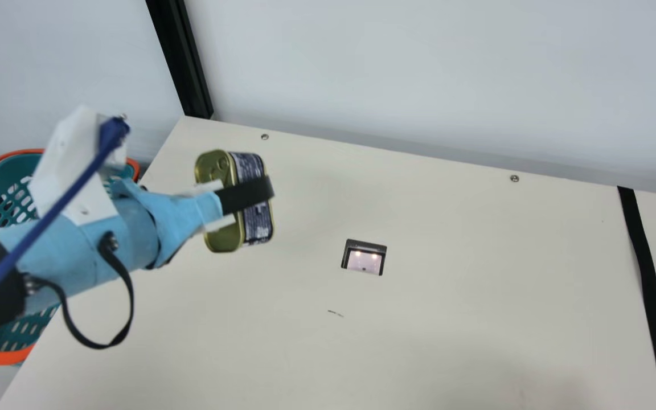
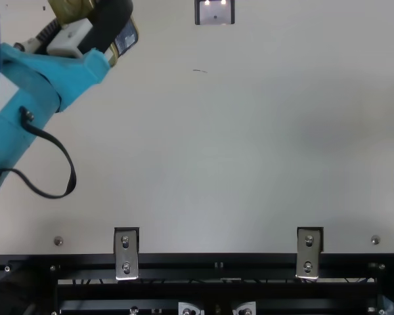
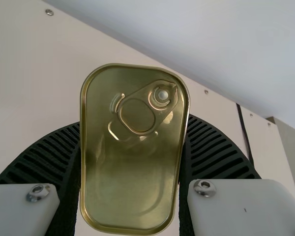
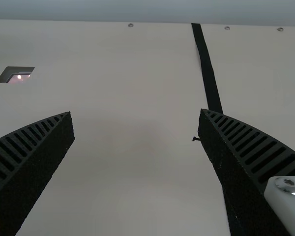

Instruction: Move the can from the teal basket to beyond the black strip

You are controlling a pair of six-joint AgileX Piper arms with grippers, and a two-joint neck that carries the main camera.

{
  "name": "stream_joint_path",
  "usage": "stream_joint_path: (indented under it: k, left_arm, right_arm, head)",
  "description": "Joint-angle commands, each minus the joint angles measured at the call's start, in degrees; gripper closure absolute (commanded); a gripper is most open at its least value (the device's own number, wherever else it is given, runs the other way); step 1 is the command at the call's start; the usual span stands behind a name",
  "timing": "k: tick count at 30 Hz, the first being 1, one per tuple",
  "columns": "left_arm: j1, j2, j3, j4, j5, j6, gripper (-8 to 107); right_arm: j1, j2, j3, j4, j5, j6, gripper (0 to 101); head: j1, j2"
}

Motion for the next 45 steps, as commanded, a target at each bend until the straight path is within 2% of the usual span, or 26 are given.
stream_joint_path:
  k: [1,9,12,22,29,38,45]
  left_arm:
    - [0.00,0.00,0.00,0.00,0.00,0.00,89]
    - [0.21,0.08,-0.01,-0.27,-0.46,0.94,89]
    - [-0.18,0.41,0.44,0.76,-3.18,3.21,89]
    - [-9.49,4.52,4.92,2.91,-21.69,8.96,89]
    - [-14.99,9.80,6.11,6.06,-33.07,6.81,89]
    - [-15.08,18.53,6.68,14.65,-45.35,1.02,89]
    - [-14.03,25.10,5.76,19.55,-50.79,-2.69,89]
  right_arm:
    - [0.00,0.00,0.00,0.00,0.00,0.00,0]
    - [0.00,0.00,0.00,0.00,0.00,0.00,0]
    - [0.00,0.00,0.00,0.00,0.00,0.00,0]
    - [0.00,0.00,0.00,0.00,0.00,0.00,0]
    - [0.00,0.00,0.00,0.00,0.00,0.00,0]
    - [0.00,0.00,0.00,0.00,0.00,0.00,0]
    - [0.00,0.00,0.00,0.00,0.00,0.00,0]
  head:
    - [-0.09,-0.24]
    - [-0.09,-0.24]
    - [-0.09,-0.24]
    - [-0.09,-0.24]
    - [-0.09,-0.24]
    - [-0.09,-0.24]
    - [-0.09,-0.24]
